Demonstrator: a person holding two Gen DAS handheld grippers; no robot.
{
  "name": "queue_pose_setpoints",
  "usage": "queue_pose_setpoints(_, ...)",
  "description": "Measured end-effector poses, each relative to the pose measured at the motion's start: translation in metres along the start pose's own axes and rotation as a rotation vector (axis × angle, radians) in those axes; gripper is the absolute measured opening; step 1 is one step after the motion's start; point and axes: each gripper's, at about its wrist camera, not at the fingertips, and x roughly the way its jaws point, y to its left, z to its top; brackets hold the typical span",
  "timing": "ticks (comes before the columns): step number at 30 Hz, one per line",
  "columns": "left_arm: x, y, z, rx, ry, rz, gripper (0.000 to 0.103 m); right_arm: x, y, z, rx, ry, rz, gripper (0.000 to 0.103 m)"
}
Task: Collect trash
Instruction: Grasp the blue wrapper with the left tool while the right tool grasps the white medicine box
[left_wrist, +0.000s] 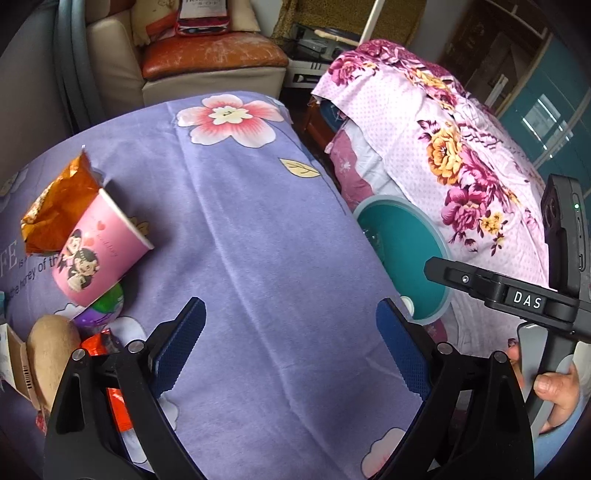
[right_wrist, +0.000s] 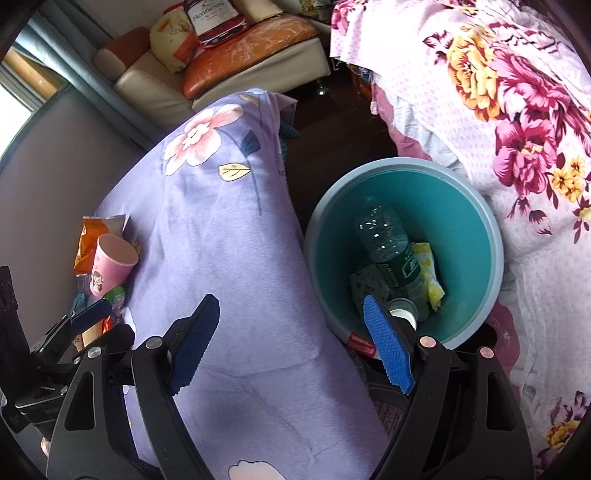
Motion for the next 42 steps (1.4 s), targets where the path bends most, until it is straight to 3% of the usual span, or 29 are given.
queue_pose_setpoints(11,-0.054,0.083,-0.022,-0.064,-0.061,0.073,0.094,0.012,0.093,-0.014,-0.158,0.042,0.003,0.077)
queue_pose_setpoints(23,-0.114,0.222,-0.066,-0.247,-0.117,0.199,0.094,0.043,0.227,-0.031,-0.399,0.144,0.09,0.077)
queue_pose_setpoints(33,-0.119,0.31,-0.103,-0.359,-0.098,0.301,0.093,0.085,0.337,-0.058,-0.592,0.239,0.156,0.077)
queue_pose_setpoints(35,-0.114,0.321,-0.105,-0.37,-0.093,0.309,0.089,0.094,0.352,-0.058,-0.615,0.253,0.166,0.077)
queue_pose_setpoints(37,-0.109,0.328,-0.106,-0.376,-0.08,0.294,0.075,0.103,0.363,-0.059,-0.635,0.263,0.167,0.076)
queue_pose_setpoints(39,-0.103,0.334,-0.106,-0.371,-0.069,0.285,0.069,0.114,0.376,-0.059,-0.651,0.289,0.177,0.075)
queue_pose_setpoints(42,-0.094,0.338,-0.108,-0.359,-0.053,0.28,0.063,0.132,0.392,-0.059,-0.675,0.332,0.188,0.067)
